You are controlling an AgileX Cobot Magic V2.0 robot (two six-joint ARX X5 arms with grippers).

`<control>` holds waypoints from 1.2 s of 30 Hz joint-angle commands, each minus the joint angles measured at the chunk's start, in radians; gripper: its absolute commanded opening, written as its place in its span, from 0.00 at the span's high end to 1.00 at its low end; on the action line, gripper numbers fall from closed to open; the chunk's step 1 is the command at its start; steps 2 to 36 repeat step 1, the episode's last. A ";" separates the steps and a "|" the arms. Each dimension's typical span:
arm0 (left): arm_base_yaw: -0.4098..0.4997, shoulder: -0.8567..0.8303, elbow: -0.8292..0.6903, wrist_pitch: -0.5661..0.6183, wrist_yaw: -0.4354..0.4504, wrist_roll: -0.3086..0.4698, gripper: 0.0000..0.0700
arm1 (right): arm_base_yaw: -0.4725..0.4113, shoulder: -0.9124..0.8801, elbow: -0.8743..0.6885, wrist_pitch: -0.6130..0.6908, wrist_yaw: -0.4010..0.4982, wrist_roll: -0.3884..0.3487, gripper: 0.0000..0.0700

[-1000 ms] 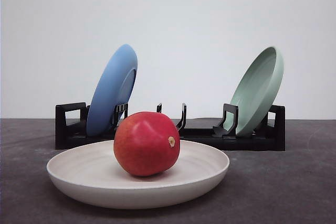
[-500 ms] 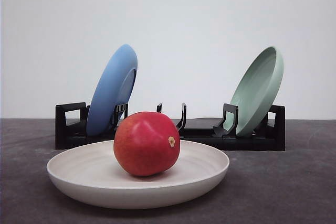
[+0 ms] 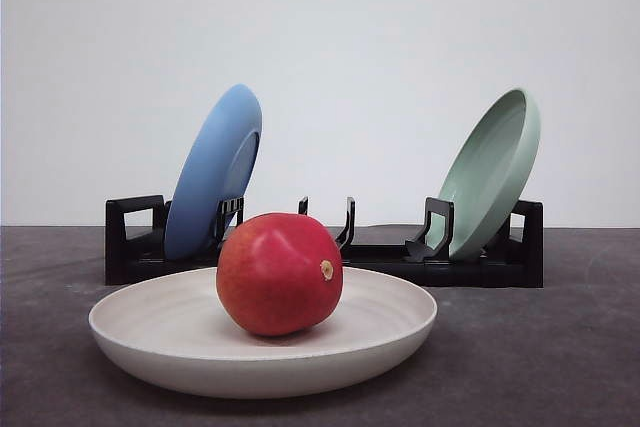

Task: Place pomegranate in white plate

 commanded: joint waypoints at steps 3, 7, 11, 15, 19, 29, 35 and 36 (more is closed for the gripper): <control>0.002 0.000 -0.011 -0.001 -0.002 0.014 0.96 | -0.001 0.000 -0.003 0.010 0.000 0.014 0.95; 0.002 0.000 -0.011 -0.001 -0.002 0.014 0.96 | -0.001 0.000 -0.003 0.010 0.000 0.014 0.95; 0.002 0.000 -0.011 -0.001 -0.002 0.014 0.96 | -0.001 0.000 -0.003 0.010 0.000 0.014 0.95; 0.002 0.000 -0.011 -0.001 -0.002 0.014 0.96 | -0.001 0.000 -0.003 0.010 0.000 0.014 0.95; 0.002 0.000 -0.011 -0.001 -0.002 0.014 0.96 | -0.001 0.000 -0.003 0.010 0.000 0.014 0.95; 0.002 0.000 -0.011 -0.001 -0.002 0.014 0.96 | -0.001 0.000 -0.003 0.010 0.000 0.014 0.95; 0.002 0.000 -0.011 -0.001 -0.002 0.014 0.96 | -0.001 0.000 -0.003 0.010 0.000 0.014 0.95; 0.002 0.000 -0.011 -0.001 -0.002 0.014 0.96 | -0.001 0.000 -0.003 0.010 0.000 0.014 0.95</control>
